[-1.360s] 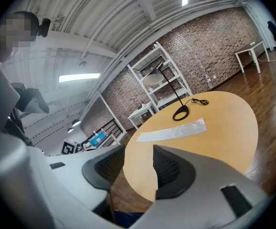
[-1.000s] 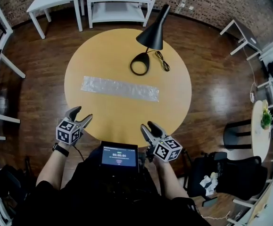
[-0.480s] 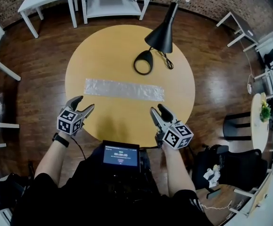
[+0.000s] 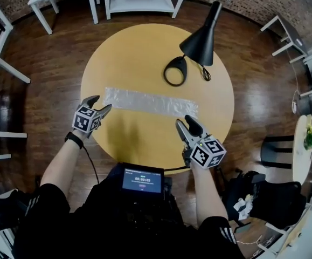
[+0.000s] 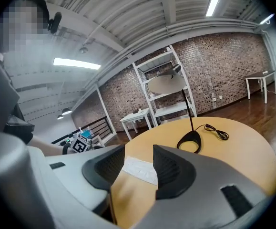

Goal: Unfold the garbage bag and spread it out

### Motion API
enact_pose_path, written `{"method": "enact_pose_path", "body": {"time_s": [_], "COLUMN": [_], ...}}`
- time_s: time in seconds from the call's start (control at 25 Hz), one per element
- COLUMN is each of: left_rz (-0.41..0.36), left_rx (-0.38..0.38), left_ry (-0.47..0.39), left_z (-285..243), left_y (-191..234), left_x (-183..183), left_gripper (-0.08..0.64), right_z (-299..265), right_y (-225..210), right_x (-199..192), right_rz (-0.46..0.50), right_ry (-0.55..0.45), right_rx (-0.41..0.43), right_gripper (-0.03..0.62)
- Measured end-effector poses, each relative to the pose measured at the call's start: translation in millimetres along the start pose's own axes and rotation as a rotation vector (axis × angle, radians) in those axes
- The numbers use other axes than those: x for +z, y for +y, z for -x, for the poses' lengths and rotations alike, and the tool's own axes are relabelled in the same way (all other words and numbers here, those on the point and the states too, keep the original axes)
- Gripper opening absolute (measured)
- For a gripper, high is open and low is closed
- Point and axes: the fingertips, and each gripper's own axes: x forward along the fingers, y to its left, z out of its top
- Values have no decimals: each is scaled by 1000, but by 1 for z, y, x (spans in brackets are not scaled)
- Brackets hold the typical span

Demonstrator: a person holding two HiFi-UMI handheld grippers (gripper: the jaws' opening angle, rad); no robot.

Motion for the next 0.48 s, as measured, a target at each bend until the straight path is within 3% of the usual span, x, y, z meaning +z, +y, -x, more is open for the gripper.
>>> {"method": "enact_pose_path", "body": {"time_s": [0.48], "left_rz": [18], "left_rx": [34], "left_ry": [140], "left_z": [-74], "left_y": [37], "left_x": [-13], "left_gripper": [272], "right_z": [-62], "right_y": [-14], "right_x": [-4], "right_rz": [46], "right_ry": [86], "right_rx": [90], "right_gripper": [190]}}
